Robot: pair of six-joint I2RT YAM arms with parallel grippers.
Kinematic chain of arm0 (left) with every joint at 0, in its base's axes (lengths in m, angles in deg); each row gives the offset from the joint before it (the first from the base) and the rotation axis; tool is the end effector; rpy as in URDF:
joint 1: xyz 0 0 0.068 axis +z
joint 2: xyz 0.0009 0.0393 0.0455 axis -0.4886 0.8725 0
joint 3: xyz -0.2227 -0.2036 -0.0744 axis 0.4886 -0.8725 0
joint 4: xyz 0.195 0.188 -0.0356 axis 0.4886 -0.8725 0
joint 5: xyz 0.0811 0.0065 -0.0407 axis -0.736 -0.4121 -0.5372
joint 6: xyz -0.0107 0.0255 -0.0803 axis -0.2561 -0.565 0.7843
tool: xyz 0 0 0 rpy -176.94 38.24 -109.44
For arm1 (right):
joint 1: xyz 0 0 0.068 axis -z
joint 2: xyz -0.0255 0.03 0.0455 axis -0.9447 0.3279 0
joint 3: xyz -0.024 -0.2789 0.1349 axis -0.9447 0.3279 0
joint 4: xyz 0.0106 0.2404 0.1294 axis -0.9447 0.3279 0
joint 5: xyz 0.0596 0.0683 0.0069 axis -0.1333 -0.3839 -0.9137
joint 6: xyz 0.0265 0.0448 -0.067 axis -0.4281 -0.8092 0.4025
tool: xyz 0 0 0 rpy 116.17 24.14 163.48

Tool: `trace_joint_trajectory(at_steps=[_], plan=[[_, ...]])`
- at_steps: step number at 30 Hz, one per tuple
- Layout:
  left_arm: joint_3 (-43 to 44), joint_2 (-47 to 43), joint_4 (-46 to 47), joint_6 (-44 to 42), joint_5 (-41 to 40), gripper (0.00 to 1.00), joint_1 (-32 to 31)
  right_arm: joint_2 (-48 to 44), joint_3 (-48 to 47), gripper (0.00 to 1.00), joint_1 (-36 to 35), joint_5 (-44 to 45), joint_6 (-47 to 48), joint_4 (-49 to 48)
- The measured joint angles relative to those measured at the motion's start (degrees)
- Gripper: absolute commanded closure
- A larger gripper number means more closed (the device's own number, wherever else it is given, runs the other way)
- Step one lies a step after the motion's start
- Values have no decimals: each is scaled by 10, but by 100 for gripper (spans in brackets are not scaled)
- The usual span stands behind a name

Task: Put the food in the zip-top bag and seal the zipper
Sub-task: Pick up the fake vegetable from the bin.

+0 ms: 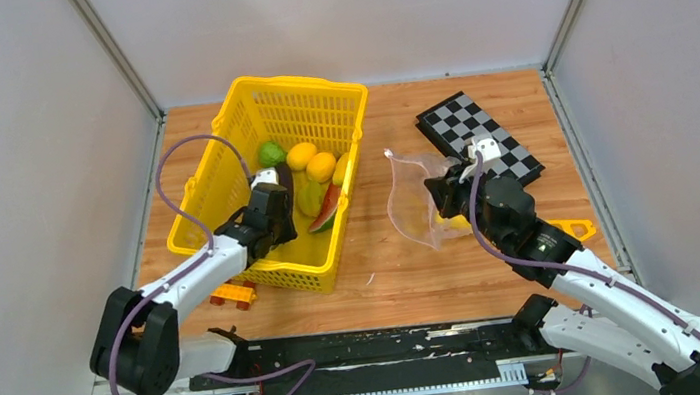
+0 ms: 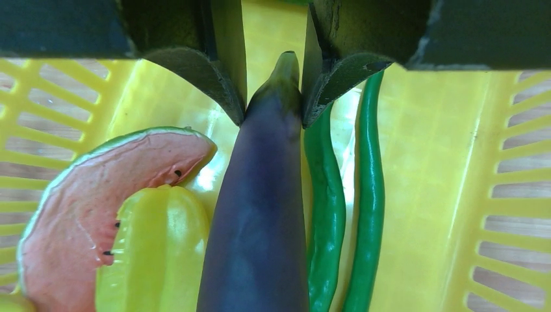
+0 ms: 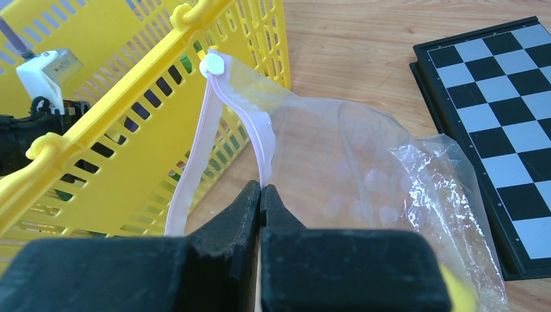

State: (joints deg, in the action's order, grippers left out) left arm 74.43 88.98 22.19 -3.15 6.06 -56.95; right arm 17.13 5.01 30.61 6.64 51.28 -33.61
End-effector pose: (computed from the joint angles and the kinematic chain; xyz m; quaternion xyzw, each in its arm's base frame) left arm 0.2563 -0.1122 0.1940 -0.0710 0.9291 -0.0552 0.3586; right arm 0.1689 0.1184 0.3236 -0.0864 0.7729 0.2036 0.5948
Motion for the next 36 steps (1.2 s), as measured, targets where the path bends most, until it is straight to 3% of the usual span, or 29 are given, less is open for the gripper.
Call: trace_joint_trajectory(at_steps=[25, 31, 36], plan=[[-6, -242, -62, -19, -10, 79, 0, 2, 0, 100, 0, -15, 0, -2], [-2, -258, -80, -32, 38, 79, 0, 2, 0, 100, 0, -17, 0, -2], [60, -285, -121, -39, 98, 79, 0, 2, 0, 100, 0, -18, 1, -5]])
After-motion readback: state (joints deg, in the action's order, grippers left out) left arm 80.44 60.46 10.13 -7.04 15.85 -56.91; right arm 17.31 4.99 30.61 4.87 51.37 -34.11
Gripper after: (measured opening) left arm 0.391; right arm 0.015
